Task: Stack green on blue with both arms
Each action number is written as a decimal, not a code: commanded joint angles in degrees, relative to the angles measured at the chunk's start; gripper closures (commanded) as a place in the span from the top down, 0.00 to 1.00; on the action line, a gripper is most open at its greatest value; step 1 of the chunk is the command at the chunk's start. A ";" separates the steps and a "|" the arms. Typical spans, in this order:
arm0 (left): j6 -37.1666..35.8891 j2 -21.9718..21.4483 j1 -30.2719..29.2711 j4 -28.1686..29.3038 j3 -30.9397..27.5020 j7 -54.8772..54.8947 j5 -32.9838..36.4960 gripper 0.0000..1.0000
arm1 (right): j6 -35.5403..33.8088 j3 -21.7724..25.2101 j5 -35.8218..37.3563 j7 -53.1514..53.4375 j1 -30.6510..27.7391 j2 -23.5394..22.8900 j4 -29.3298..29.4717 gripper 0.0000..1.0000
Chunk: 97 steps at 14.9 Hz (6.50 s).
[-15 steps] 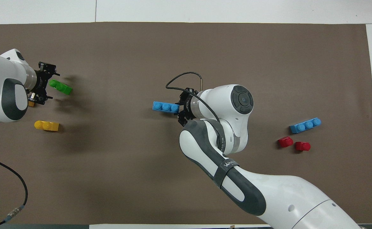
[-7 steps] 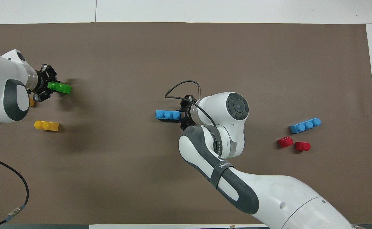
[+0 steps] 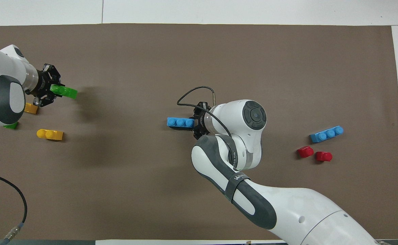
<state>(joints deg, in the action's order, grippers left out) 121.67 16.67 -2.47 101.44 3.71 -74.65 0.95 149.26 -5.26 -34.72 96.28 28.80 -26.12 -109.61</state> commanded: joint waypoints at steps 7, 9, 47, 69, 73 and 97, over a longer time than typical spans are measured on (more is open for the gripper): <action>-6.27 -7.35 18.36 2.18 -0.63 -29.73 0.81 0.00 | 1.48 0.16 -1.93 -2.06 0.11 0.28 -0.87 0.00; -3.30 -8.14 22.84 4.97 -0.63 -35.71 0.81 0.00 | 1.48 0.16 -1.93 -2.15 0.03 0.28 -0.87 0.00; 10.70 -0.93 34.82 9.83 -0.98 -61.16 16.19 1.00 | 1.30 0.16 -2.02 -1.97 -0.68 0.28 -0.78 0.38; -7.30 -8.94 9.51 -1.31 -0.81 20.27 7.24 1.00 | -40.24 0.69 15.09 -57.92 -30.63 16.87 4.58 1.00; -14.95 -9.29 6.52 -5.11 -0.72 39.36 5.56 1.00 | -47.82 0.78 23.10 -74.97 -34.51 22.41 6.17 1.00; -32.11 -13.51 4.50 -14.26 -0.98 73.07 -3.06 1.00 | -59.96 0.60 36.56 -92.76 -35.57 27.44 12.58 1.00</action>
<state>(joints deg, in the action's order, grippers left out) 89.25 4.03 2.59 87.04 2.66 -2.90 -1.10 89.92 -3.98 0.58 4.52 -5.79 1.81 -97.96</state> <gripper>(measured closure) 0.000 0.000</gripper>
